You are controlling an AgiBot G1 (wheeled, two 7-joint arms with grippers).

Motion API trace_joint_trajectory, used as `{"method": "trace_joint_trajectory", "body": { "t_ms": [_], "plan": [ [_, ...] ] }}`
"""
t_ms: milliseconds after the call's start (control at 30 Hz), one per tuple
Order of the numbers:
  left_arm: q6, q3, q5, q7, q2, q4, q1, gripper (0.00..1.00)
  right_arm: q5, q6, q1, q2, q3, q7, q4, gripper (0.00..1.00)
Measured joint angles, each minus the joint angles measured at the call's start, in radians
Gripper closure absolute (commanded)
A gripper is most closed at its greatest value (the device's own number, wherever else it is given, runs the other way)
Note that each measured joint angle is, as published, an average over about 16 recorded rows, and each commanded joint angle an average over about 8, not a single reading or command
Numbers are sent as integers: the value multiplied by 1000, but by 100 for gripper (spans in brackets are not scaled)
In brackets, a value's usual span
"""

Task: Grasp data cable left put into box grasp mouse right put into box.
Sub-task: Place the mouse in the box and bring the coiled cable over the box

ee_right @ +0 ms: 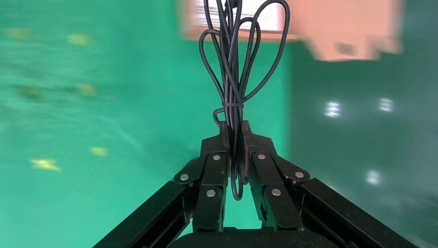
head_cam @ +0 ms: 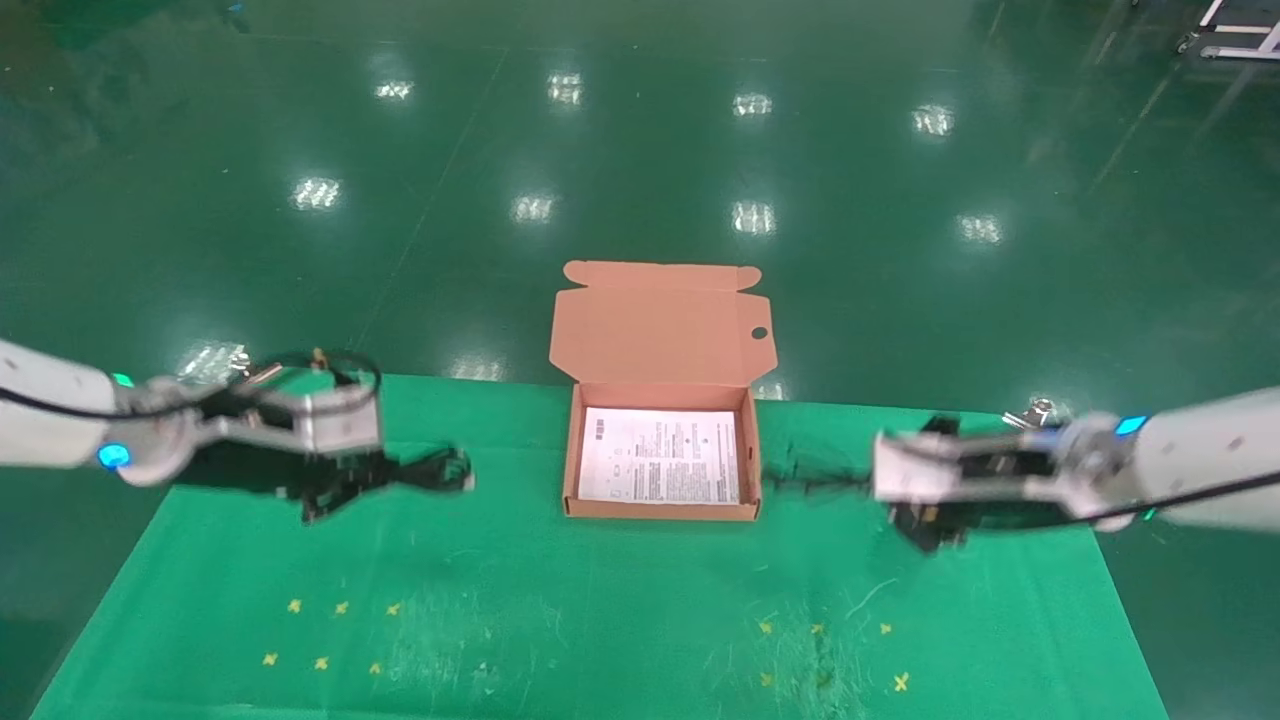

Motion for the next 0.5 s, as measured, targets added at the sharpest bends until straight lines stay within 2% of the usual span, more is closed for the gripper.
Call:
{"method": "trace_joint_trajectory", "body": {
  "t_ms": [233,500],
  "plan": [
    [-50,-32,0,-57,-18,-127,-36,100,-27,58,87,-12,39,38,52,100],
    [-147,-56,37,-112,16,-188,-86,100,-10,151,182,-122,71,-24,-16,100]
  ]
}}
